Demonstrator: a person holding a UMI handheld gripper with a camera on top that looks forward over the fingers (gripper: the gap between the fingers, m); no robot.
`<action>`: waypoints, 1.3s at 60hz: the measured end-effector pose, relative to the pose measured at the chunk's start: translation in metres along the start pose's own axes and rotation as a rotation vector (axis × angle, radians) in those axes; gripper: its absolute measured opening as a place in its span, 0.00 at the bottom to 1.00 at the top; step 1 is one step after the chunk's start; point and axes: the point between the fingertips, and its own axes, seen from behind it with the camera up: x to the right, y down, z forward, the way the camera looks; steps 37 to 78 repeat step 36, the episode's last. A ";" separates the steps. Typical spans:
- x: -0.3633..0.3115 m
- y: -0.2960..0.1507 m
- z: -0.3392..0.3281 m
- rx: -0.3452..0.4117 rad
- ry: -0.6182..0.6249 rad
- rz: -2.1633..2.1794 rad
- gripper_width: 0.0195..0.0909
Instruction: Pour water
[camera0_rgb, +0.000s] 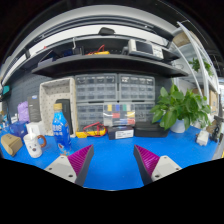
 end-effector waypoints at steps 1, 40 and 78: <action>0.003 -0.001 -0.002 0.002 0.006 0.005 0.87; 0.014 -0.003 -0.025 0.026 0.022 0.020 0.87; 0.014 -0.003 -0.025 0.026 0.022 0.020 0.87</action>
